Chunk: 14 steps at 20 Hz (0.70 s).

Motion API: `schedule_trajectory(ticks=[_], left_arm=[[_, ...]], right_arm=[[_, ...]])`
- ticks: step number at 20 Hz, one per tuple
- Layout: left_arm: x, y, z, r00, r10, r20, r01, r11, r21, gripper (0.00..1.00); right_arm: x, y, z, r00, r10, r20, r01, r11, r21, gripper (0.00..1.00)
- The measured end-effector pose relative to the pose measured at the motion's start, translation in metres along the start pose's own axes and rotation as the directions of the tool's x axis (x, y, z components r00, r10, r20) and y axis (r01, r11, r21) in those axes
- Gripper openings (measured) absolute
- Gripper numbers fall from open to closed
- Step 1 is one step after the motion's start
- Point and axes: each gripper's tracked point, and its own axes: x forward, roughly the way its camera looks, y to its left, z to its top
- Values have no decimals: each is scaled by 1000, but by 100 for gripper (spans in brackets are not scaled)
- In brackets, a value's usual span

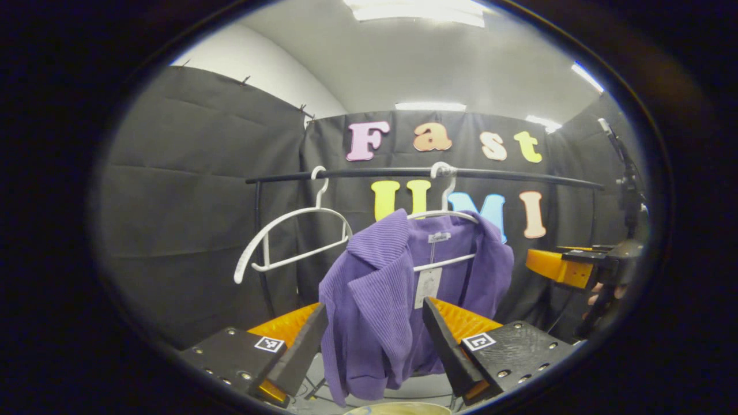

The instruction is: Grasp the clothes on the hanger with both hands and then place them into the laundry hamper below.

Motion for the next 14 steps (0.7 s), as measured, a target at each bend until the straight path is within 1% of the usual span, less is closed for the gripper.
schedule_trajectory(ticks=[2,3,4,6,7,8,9,10,11,12,13,14], left_arm=[[19,-1,-8,1000,19,-23,-20,999,-26,95],[28,0,-12,999,31,-38,-32,999,-34,100],[36,-1,-16,998,38,-50,-40,999,-33,95],[50,-6,-20,997,46,-56,-48,998,-37,96],[56,-11,-22,997,45,-62,-47,998,-44,100],[62,-15,-26,996,50,-72,-53,997,-50,95],[67,-19,-28,995,57,-80,-62,997,-53,100],[73,-20,-30,994,70,-82,-74,996,-51,96],[77,-23,-28,994,79,-79,-83,995,-52,100],[79,-24,-25,993,90,-75,-94,994,-53,96],[82,-23,-25,991,108,-76,-112,992,-56,100],[83,-21,-25,989,124,-81,-129,990,-62,96]], right_arm=[[23,0,-7,1000,21,-17,-21,1000,-6,96],[34,0,-11,999,31,-27,-31,1000,-4,95],[45,-1,-15,998,38,-40,-39,999,0,96],[63,-4,-22,997,52,-55,-52,999,3,95],[73,-6,-24,997,54,-58,-54,999,0,95],[80,-8,-26,996,59,-61,-59,998,0,95],[86,-8,-27,996,67,-61,-67,998,3,95],[92,-8,-28,995,76,-61,-76,997,6,94],[97,-6,-29,994,89,-61,-89,996,6,94],[101,-5,-28,993,100,-56,-100,995,0,95],[104,-3,-29,992,109,-58,-110,994,-8,94],[107,0,-30,991,119,-57,-120,993,-18,94]])
